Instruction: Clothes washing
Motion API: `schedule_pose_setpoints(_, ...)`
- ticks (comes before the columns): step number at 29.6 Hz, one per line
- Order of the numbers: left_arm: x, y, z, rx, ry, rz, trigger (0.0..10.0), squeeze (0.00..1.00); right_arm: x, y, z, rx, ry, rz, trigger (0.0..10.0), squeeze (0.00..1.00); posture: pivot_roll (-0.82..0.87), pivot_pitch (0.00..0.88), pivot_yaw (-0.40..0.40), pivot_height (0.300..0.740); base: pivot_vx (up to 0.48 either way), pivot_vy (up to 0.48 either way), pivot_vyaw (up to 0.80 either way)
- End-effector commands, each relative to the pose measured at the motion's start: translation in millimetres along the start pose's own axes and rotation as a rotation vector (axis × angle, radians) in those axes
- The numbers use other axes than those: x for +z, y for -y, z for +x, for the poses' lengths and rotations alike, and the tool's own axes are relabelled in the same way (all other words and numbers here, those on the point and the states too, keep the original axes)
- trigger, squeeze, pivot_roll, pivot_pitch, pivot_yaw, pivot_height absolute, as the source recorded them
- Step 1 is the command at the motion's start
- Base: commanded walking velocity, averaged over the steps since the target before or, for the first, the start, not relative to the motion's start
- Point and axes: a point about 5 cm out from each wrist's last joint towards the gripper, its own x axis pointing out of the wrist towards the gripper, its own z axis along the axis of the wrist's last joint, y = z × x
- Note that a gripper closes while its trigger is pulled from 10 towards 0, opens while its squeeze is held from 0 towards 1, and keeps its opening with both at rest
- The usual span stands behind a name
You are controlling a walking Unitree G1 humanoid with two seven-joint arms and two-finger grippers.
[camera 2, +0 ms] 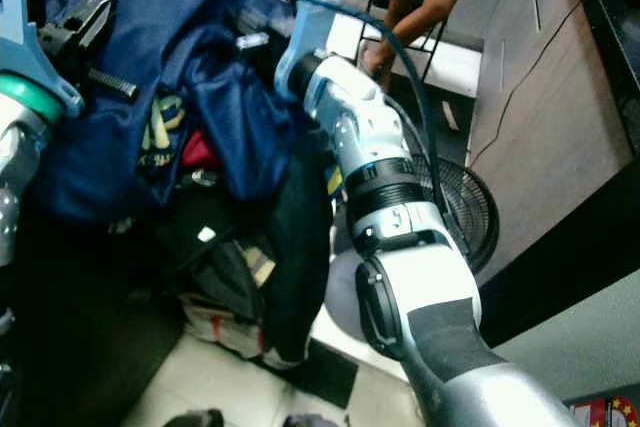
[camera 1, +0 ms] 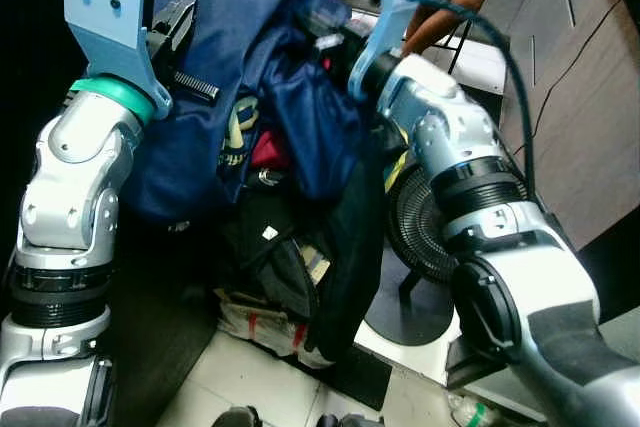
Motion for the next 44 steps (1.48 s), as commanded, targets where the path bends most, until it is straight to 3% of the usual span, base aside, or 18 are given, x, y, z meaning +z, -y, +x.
schedule_pose_setpoints(1, -4.2, 1.3, -2.5, 0.002, -0.025, 0.003, 10.0, 0.00, 38.7, 5.5, 0.0, -0.042, 0.182, -0.081, 0.0, 0.00, 0.13, 0.049, -0.015, 0.740, 0.000, 0.000, 0.00)
schedule_pose_setpoints(3, -4.5, 2.4, -1.7, -0.001, -0.027, -0.001, 10.0, 0.00, 71.4, 12.2, -6.3, -0.109, 0.329, -0.176, 0.5, 0.00, 0.13, 0.050, -0.010, 0.740, 0.000, 0.000, 0.00)
schedule_pose_setpoints(5, -4.6, 2.9, -1.4, -0.002, -0.027, -0.002, 10.0, 0.00, 81.1, 13.7, -9.0, -0.127, 0.372, -0.202, 0.5, 0.00, 0.13, 0.050, -0.010, 0.740, 0.000, 0.000, 0.00)
schedule_pose_setpoints(6, -4.7, 3.2, -1.1, -0.004, -0.028, -0.004, 10.0, 0.00, 91.9, 13.4, -12.1, -0.137, 0.422, -0.223, 3.6, 0.00, 0.12, 0.051, -0.003, 0.740, 0.000, 0.000, 0.00)
schedule_pose_setpoints(8, -4.9, 3.6, -0.8, -0.006, -0.028, -0.005, 10.0, 0.00, 100.8, 12.9, -15.1, -0.147, 0.465, -0.242, 3.9, 0.00, 0.12, 0.051, -0.003, 0.740, 0.000, 0.000, 0.00)
schedule_pose_setpoints(9, -5.0, 4.1, -0.4, -0.008, -0.029, -0.007, 10.0, 0.00, 108.9, 11.3, -18.1, -0.149, 0.503, -0.268, 6.5, 0.00, 0.12, 0.051, -0.003, 0.740, 0.000, 0.000, 0.00)
schedule_pose_setpoints(10, -5.0, 4.1, -0.4, -0.008, -0.029, -0.007, 10.0, 0.00, 108.9, 11.3, -18.1, -0.149, 0.503, -0.268, 6.5, 0.00, 0.12, 0.051, -0.003, 0.740, 0.000, 0.000, 0.00)
schedule_pose_setpoints(11, -4.9, 4.5, -0.4, -0.010, -0.029, -0.008, 10.0, 0.00, 117.4, 9.6, -21.5, -0.158, 0.546, -0.286, 10.0, 0.00, 0.12, 0.053, 0.000, 0.740, 0.000, 0.000, 0.00)
schedule_pose_setpoints(18, -4.8, 5.8, -1.5, -0.021, -0.031, -0.008, 10.0, 0.00, 113.3, 4.6, -25.3, -0.132, 0.476, -0.338, 10.0, 0.00, 0.12, 0.053, 0.001, 0.740, 0.000, 0.000, 0.00)
schedule_pose_setpoints(20, -5.4, 5.5, -1.9, -0.020, -0.033, -0.010, 10.0, 0.00, 64.5, 23.3, -26.7, -0.196, 0.224, -0.290, 10.0, 0.00, 0.11, 0.052, -0.001, 0.740, 0.000, 0.000, 0.00)
schedule_pose_setpoints(21, -6.2, 5.7, -1.8, -0.021, -0.034, -0.010, 10.0, 0.00, 33.2, 30.9, -27.5, -0.191, 0.035, -0.255, 10.0, 1.00, 0.11, 0.046, -0.001, 0.740, 0.000, 0.000, 0.00)
schedule_pose_setpoints(22, -6.2, 5.7, -1.8, -0.021, -0.034, -0.010, 10.0, 0.00, 33.2, 30.9, -27.5, -0.191, 0.035, -0.255, 10.0, 1.00, 0.11, 0.046, -0.001, 0.740, 0.000, 0.000, 0.00)
schedule_pose_setpoints(23, -6.9, 5.9, -1.7, -0.022, -0.035, -0.009, 10.0, 0.00, 12.7, 35.1, -30.2, -0.184, -0.091, -0.230, 10.0, 1.00, 0.11, 0.046, -0.001, 0.740, 0.000, 0.000, 0.00)
schedule_pose_setpoints(25, -7.1, 6.4, -1.4, -0.023, -0.035, -0.010, 10.0, 0.00, 2.4, 34.5, -29.5, -0.150, -0.162, -0.233, 10.0, 1.00, 0.11, 0.046, -0.001, 0.740, 0.000, 0.000, 0.00)
schedule_pose_setpoints(29, -7.0, 8.6, -0.4, -0.023, -0.028, -0.013, 10.0, 0.00, 1.9, 26.4, -18.2, -0.008, -0.234, -0.298, 10.0, 1.00, 0.10, 0.029, -0.023, 0.740, 0.000, 0.000, 0.00)
schedule_pose_setpoints(37, -7.5, 7.4, -3.2, -0.012, -0.027, -0.011, 10.0, 0.00, 5.2, 21.7, -10.6, 0.125, -0.274, -0.225, 10.0, 1.00, 0.11, 0.024, -0.033, 0.740, 0.000, 0.000, 0.00)
schedule_pose_setpoints(41, -7.6, 6.6, -4.9, -0.007, -0.028, -0.008, 10.0, 0.00, 6.0, 2.0, -9.1, 0.295, -0.278, -0.211, 10.0, 1.00, 0.11, 0.023, -0.035, 0.740, 0.000, 0.000, 0.00)
schedule_pose_setpoints(44, -7.5, 6.1, -4.9, -0.005, -0.029, -0.004, 10.0, 0.00, 0.4, -11.1, -10.9, 0.398, -0.302, -0.129, 10.0, 1.00, 0.12, 0.024, -0.032, 0.740, 0.000, 0.000, 0.00)
